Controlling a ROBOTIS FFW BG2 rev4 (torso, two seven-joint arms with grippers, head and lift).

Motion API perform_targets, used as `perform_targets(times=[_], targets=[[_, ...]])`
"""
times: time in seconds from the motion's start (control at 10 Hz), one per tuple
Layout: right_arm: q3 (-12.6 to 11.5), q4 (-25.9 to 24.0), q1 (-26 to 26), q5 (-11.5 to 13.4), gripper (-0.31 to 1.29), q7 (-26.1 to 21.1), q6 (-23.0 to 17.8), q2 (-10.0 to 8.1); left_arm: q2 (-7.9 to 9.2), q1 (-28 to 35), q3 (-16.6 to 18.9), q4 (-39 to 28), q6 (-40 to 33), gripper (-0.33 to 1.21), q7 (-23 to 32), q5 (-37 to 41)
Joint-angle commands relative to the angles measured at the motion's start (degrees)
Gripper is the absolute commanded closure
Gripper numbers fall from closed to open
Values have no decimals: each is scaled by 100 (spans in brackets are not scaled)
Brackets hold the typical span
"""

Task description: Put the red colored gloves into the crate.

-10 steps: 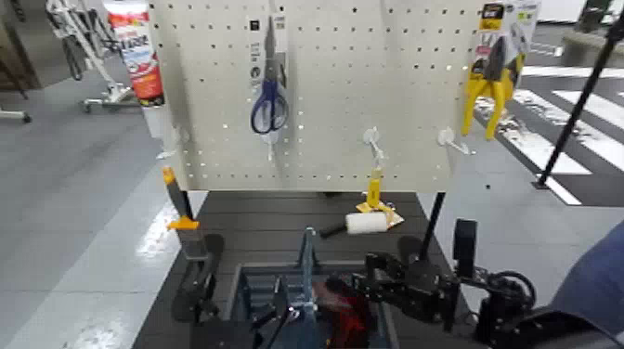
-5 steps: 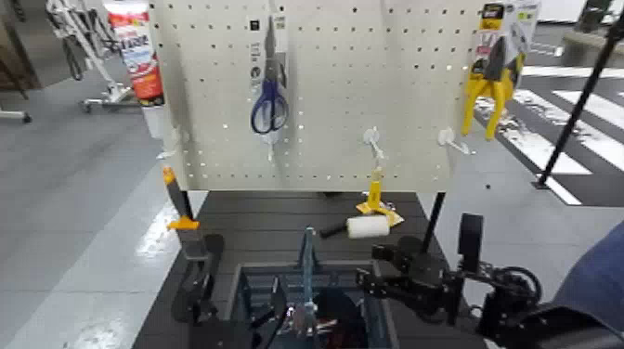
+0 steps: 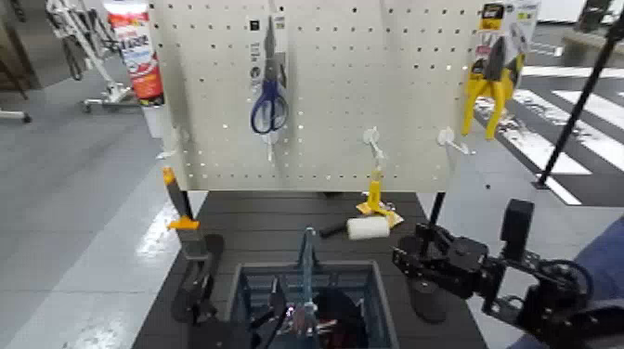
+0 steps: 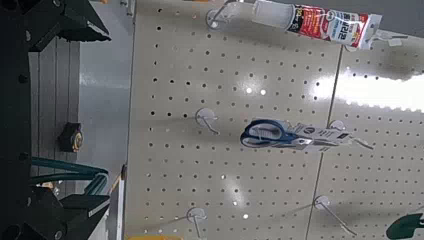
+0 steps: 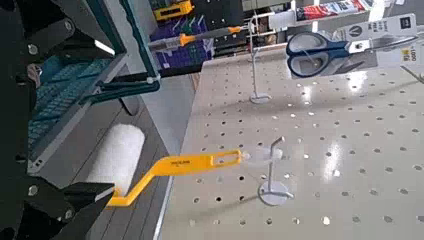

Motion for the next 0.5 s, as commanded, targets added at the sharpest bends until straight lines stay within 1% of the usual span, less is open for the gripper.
perform_targets(times=[0.1, 0.2, 0.3, 0.4, 0.5], targets=[[-418, -602, 656, 16, -2, -530, -392, 110, -185, -1, -9, 0, 0, 15, 0, 0], [-620, -1042, 1201, 7, -2, -1242, -630, 233, -185, 8, 0, -9, 0, 15, 0, -9], [-796, -1306, 1720, 69, -2, -1707, -893, 461, -193, 17, 26, -9, 0, 15, 0, -9], [-822, -1481, 2062, 368, -3, -2006, -1201, 558, -193, 26, 35, -18, -9, 15, 0, -9], [-734, -1692, 2432, 711, -3, -2516, -1491, 619, -176, 35, 44, -26, -9, 15, 0, -18]])
